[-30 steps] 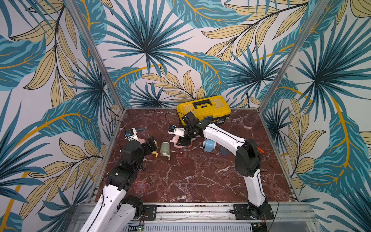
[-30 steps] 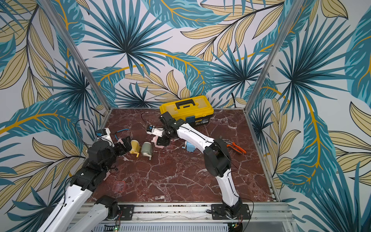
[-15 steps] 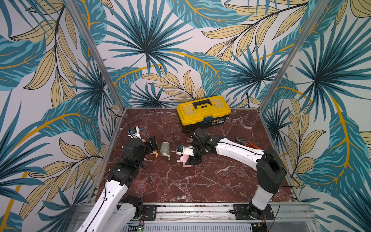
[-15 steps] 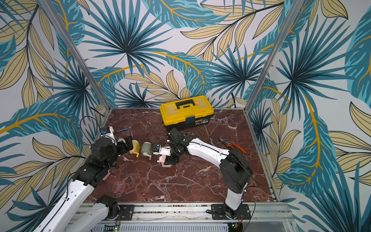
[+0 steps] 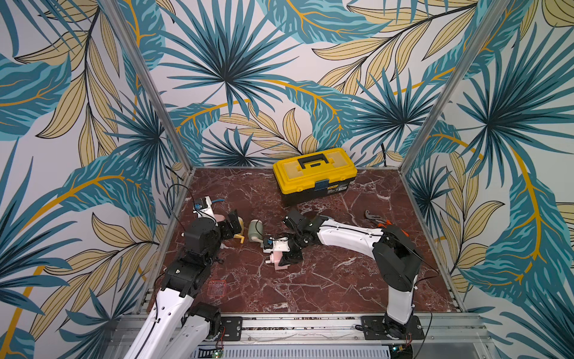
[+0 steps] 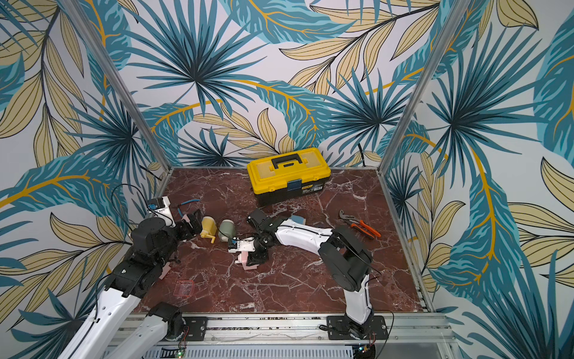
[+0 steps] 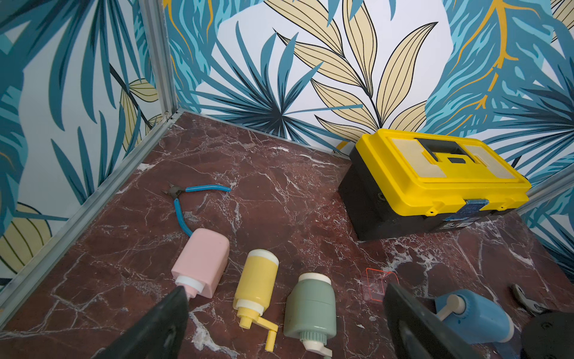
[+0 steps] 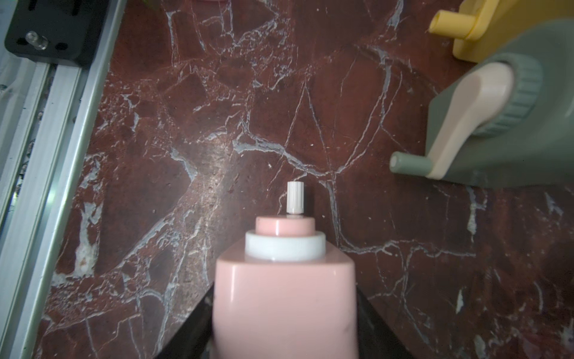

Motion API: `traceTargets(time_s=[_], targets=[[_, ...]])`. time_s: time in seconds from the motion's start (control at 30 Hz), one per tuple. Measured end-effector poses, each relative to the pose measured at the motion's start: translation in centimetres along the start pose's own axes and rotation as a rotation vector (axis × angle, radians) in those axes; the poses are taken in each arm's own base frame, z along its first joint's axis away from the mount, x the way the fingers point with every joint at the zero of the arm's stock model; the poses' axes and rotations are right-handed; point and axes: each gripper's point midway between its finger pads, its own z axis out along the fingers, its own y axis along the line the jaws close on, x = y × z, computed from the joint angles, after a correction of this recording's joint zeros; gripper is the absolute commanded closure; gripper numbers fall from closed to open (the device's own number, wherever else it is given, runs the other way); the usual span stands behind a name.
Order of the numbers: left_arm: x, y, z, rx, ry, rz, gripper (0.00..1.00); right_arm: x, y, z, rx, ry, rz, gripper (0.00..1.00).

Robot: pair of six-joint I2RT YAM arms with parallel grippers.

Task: Put the tray back into the pencil sharpener
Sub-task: Place the pencil sharpener at the center of the board.

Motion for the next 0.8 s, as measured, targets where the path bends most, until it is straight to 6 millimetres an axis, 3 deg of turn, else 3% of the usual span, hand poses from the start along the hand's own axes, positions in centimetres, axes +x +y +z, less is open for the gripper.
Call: traceTargets(time_s=[0.37,0.5,0.63,0.8], targets=[[0.7,-0.2,0.7,0.002,0.034,0.104,0.01,-0.1,0.1,0.0,-0.004,0.004,-0.016,0.21],[0.4,-0.7,0.8,0.023,0.04,0.162,0.0,-0.7,0.1,-0.4,-0.007,-0.018,-0.008,0.19],[-0.5,-1.7,0.5,0.067,0.028,0.243,0.01,-2.2,0.3,-2.4,0.009,-0.064,0.009,0.19],[-0.5,-3.1,0.2,0.146,0.03,0.374,0.0,-4.5,0.4,-7.4,0.145,-0.187,0.091,0.23]])
